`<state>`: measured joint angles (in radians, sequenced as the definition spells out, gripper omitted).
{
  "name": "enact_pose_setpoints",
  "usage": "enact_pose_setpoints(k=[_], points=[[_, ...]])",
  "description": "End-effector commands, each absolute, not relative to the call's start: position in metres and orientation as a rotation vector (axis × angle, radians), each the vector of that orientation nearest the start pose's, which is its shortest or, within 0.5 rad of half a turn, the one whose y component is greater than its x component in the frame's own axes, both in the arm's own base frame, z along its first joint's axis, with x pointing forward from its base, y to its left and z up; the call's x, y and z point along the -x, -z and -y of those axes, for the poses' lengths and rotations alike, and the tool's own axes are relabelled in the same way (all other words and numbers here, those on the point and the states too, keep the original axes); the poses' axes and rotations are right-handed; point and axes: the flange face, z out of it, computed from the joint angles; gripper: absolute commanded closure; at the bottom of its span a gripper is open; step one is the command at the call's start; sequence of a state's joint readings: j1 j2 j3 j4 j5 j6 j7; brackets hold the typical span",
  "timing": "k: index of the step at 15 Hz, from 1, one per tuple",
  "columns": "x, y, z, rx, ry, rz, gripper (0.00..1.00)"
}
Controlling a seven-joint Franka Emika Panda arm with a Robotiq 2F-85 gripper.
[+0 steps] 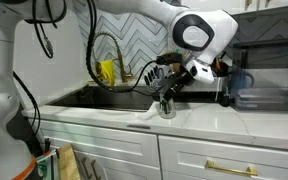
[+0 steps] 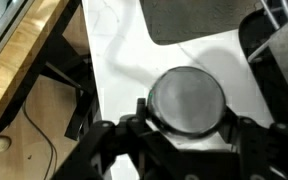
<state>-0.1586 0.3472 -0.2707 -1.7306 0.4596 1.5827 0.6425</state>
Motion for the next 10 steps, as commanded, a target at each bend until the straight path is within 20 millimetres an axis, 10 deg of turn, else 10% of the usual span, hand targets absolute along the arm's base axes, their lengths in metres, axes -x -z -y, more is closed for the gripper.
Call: enact_pose_setpoints(k=[1, 10], points=[[-0.546, -0.371, 0.169, 2.371, -0.596, -1.563, 0.58], [-0.519, -0.385, 0.151, 2.406, -0.448, -1.539, 0.58]])
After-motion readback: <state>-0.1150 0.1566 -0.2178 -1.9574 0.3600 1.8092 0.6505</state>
